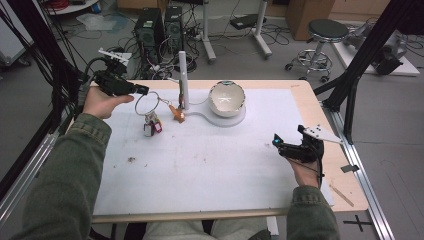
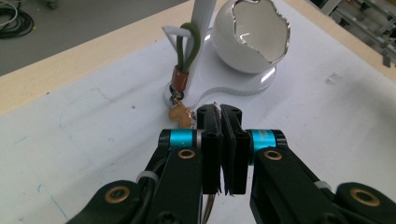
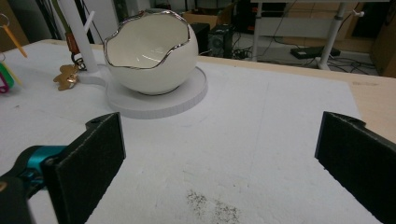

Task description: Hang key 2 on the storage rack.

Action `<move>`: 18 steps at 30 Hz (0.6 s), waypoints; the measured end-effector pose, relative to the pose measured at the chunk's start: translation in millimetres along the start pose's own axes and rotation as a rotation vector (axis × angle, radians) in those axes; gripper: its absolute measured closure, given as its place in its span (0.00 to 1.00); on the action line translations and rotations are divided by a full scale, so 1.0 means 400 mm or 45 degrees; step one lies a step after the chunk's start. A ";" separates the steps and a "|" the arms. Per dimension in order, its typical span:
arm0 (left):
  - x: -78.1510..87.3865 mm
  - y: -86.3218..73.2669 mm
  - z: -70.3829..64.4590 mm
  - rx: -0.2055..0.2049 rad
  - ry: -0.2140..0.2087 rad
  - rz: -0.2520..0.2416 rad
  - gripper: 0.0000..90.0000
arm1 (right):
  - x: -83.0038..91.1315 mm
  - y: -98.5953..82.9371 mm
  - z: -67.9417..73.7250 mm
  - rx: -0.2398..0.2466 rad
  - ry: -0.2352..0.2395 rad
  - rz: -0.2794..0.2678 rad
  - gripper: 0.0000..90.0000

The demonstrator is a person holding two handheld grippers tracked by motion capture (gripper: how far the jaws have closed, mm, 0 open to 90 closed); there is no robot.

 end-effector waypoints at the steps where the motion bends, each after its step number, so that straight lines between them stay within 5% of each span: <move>1: 0.002 0.005 -0.004 -0.002 -0.011 -0.003 0.97 | 0.000 0.000 0.000 0.000 0.001 0.001 0.01; 18: 0.005 0.072 -0.057 -0.062 -0.019 -0.018 0.97 | 0.003 0.002 -0.005 -0.017 -0.002 -0.007 0.01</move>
Point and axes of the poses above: each handheld gripper's, and its own axes: x roughly backward along the jaws, y roughly out of its top, z roughly to its left, the point moved 4 cm from there along -x, roughly forward along the jaws, and after that the axes turned 11 degrees about -y, right-handed, at the moved point
